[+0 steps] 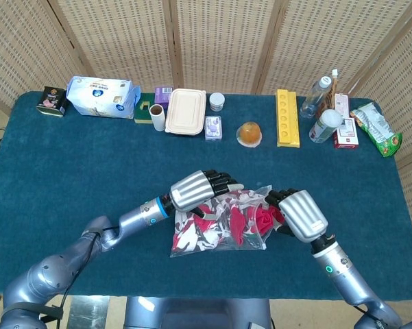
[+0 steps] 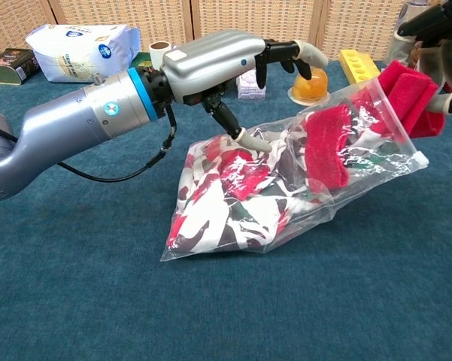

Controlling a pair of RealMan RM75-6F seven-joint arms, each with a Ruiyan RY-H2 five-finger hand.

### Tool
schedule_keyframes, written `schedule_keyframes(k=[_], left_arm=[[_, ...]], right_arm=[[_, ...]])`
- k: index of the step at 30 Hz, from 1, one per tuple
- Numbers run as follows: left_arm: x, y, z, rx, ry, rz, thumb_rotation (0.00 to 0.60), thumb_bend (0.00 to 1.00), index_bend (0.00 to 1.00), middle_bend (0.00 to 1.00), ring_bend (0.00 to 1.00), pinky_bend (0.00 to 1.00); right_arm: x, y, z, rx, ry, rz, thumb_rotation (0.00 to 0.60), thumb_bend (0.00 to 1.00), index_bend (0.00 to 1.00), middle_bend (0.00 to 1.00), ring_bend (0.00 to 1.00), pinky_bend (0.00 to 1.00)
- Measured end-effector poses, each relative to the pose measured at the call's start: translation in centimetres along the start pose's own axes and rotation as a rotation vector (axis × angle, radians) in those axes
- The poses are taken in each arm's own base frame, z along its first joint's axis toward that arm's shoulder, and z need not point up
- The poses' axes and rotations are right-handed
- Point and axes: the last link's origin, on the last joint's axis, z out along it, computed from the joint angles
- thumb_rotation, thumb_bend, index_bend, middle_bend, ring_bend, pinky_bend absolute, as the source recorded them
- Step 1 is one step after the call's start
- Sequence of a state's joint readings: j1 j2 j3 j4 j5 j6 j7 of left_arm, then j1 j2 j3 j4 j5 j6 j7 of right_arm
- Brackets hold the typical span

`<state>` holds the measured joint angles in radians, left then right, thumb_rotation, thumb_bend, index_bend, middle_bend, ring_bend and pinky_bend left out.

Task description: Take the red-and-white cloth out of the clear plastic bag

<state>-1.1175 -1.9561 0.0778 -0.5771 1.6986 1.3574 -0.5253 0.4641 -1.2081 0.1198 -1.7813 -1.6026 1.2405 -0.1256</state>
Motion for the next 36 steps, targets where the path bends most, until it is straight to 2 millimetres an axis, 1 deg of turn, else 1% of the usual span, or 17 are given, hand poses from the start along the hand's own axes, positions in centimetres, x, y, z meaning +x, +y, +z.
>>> schedule_keyframes(k=[3,6,9,12,15,18,23,27,31,36], left_arm=[[0.7,-0.3,-0.9,0.030,-0.016,-0.008,0.600,0.00,0.18,0.23,0.23,0.36],[1.7,-0.9,-2.3,0.077,-0.061,0.018,0.600,0.01,0.25,0.23,0.22,0.35],[2.5,-2.3,-4.0,0.144,-0.145,0.093,0.600,0.04,0.30,0.23,0.21,0.33],[2.3,-3.4,-5.2,0.212,-0.251,0.159,0.600,0.05,0.31,0.23,0.15,0.29],[1.8,-4.4,-6.3,0.278,-0.364,0.210,0.600,0.07,0.31,0.20,0.11,0.26],[1.4,-5.3,-7.2,0.342,-0.456,0.242,0.600,0.09,0.31,0.19,0.10,0.26],[1.3,-6.0,-7.3,0.399,-0.491,0.267,0.600,0.16,0.34,0.19,0.10,0.26],[0.8,-6.4,-7.2,0.426,-0.485,0.264,0.600,0.18,0.35,0.19,0.10,0.26],[0.2,-6.7,-6.8,0.450,-0.484,0.239,0.600,0.19,0.35,0.19,0.09,0.26],[-0.3,-6.7,-6.0,0.451,-0.479,0.222,0.600,0.23,0.35,0.18,0.08,0.26]], right_arm=[[-0.1,0.5,-0.1,-0.008,-0.006,-0.001,0.600,0.61,0.72,0.50,0.61,0.61],[-0.4,1.2,-0.4,-0.021,-0.014,0.002,0.600,0.61,0.72,0.50,0.61,0.61],[-0.6,1.8,-0.7,-0.033,-0.023,0.003,0.600,0.61,0.72,0.50,0.61,0.60],[-0.9,2.2,-1.0,-0.042,-0.033,0.003,0.600,0.61,0.72,0.50,0.61,0.60],[-1.2,2.4,-1.2,-0.047,-0.040,0.004,0.600,0.61,0.72,0.50,0.61,0.60],[-1.3,2.7,-1.4,-0.052,-0.044,0.006,0.600,0.61,0.72,0.50,0.61,0.60],[-1.4,2.9,-1.5,-0.060,-0.049,0.008,0.600,0.61,0.72,0.50,0.61,0.60],[-1.5,3.1,-1.6,-0.064,-0.054,0.009,0.600,0.61,0.72,0.50,0.60,0.60],[-1.5,3.2,-1.6,-0.067,-0.057,0.008,0.600,0.61,0.72,0.50,0.60,0.60],[-1.6,3.3,-1.6,-0.071,-0.063,0.008,0.600,0.61,0.72,0.50,0.61,0.60]])
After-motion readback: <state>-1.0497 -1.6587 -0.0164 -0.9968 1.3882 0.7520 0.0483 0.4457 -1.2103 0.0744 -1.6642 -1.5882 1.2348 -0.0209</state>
